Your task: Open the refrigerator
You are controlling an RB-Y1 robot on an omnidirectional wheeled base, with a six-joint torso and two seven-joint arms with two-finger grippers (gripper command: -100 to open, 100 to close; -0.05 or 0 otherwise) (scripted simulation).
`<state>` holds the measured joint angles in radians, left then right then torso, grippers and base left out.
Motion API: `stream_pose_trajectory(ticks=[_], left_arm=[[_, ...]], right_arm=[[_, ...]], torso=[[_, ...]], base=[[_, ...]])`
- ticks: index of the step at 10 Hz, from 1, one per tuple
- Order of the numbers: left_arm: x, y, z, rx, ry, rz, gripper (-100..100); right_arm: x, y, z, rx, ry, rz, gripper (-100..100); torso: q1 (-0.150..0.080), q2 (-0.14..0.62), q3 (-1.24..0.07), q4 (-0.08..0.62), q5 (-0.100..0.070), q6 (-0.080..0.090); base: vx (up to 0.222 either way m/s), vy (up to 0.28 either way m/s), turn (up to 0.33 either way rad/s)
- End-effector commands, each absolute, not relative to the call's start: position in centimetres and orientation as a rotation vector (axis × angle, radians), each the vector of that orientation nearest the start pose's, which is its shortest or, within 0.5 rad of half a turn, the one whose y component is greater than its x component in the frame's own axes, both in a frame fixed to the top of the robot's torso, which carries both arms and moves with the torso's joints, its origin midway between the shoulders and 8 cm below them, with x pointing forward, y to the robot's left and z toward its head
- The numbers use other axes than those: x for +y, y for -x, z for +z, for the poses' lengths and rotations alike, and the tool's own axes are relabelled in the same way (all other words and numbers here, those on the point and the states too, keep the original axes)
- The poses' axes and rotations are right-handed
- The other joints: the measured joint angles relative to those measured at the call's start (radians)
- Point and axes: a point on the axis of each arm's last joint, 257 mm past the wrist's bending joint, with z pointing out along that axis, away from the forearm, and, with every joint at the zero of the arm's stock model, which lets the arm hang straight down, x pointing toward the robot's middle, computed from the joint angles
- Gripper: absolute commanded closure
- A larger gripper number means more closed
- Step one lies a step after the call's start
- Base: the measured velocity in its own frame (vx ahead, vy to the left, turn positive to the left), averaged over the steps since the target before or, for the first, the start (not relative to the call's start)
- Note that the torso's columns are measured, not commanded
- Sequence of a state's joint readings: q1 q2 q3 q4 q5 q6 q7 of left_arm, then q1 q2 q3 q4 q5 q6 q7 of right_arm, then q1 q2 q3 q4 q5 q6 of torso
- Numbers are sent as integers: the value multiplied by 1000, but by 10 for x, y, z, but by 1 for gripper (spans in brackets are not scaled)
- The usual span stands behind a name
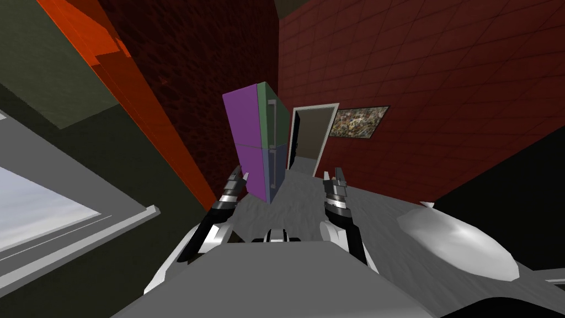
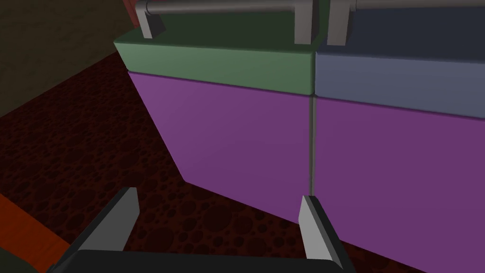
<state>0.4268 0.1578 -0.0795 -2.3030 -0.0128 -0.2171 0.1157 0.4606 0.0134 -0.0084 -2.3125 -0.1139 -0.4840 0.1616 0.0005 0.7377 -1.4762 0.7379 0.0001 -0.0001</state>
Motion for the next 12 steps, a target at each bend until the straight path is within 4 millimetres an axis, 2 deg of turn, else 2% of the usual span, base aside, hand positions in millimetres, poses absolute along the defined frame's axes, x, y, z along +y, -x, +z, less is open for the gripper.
stream_pose_trajectory(ticks=[1,12], left_arm=[[228,-399,-5,912,769,-1420,-100],[211,-426,-2,1013,858,-1388,-100]], right_arm=[[-291,-339,48,537,-639,1241,0],[-291,-339,48,537,-639,1241,0]], torso=[[0,1,0,0,0,0],[-1,0,0,0,0,0]], base=[[90,0,-87],[101,5,-60]])
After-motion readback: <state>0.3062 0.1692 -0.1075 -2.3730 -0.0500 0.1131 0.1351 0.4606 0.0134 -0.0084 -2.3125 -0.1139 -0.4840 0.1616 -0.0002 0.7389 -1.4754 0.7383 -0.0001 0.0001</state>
